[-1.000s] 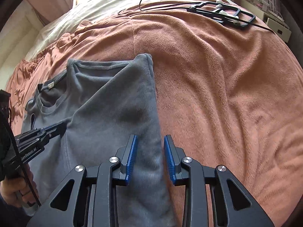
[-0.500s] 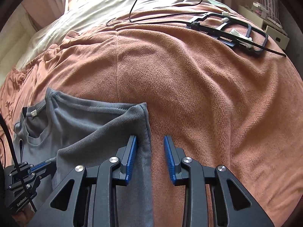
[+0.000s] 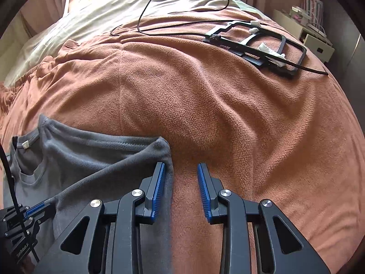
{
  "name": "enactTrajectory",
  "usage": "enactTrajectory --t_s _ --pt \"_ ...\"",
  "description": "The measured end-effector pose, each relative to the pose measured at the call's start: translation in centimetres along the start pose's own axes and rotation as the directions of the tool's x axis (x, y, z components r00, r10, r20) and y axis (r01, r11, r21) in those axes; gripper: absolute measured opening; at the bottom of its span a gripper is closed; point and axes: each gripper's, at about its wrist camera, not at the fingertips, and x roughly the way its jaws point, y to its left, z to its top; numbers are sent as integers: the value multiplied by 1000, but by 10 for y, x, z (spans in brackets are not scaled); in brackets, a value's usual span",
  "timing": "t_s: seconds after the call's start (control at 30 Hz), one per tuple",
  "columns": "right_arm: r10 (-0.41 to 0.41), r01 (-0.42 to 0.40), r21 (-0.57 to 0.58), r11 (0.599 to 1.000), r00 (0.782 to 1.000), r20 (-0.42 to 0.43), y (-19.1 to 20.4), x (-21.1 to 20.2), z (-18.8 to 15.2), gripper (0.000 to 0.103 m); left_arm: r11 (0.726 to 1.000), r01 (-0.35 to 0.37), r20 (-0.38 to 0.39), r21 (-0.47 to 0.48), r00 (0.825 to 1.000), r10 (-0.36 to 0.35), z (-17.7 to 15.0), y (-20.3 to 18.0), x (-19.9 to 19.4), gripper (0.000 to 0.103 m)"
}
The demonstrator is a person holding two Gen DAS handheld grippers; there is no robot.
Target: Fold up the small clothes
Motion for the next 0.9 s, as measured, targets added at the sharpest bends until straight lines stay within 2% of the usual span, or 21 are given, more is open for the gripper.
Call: enactTrajectory --t_s 0.17,0.3,0.4,0.47,0.5,0.57,0.8,0.9 --pt "25 -28 -91 995 999 -33 -2 -23 -21 27 1000 -9 -4 -8 1000 9 -9 -1 -16 9" --pt "63 -69 -87 994 996 -68 -7 -35 -37 27 1000 -14 -6 -8 1000 14 -18 -5 -31 11" --pt "78 -87 -100 991 992 -98 -5 -45 -52 29 1000 -27 7 -2 1000 27 -26 -5 -43 33" --pt "85 -98 -122 988 990 -109 -5 -55 -63 40 999 -50 24 2 998 50 -32 -6 -53 52" --pt "81 -95 -130 987 990 -113 -8 -59 -69 46 998 -56 34 0 998 56 -34 -7 -58 55" --pt "84 -102 -132 986 987 -134 -10 -64 -79 47 998 -57 36 -4 998 57 -38 -6 -67 65" --pt "-33 -6 -203 979 982 -187 -7 -64 -110 46 997 -81 44 -12 996 82 -57 1 -104 67" --pt "-29 -3 -167 986 982 -185 -13 -70 -117 47 996 -87 49 -33 995 88 -67 9 -119 67"
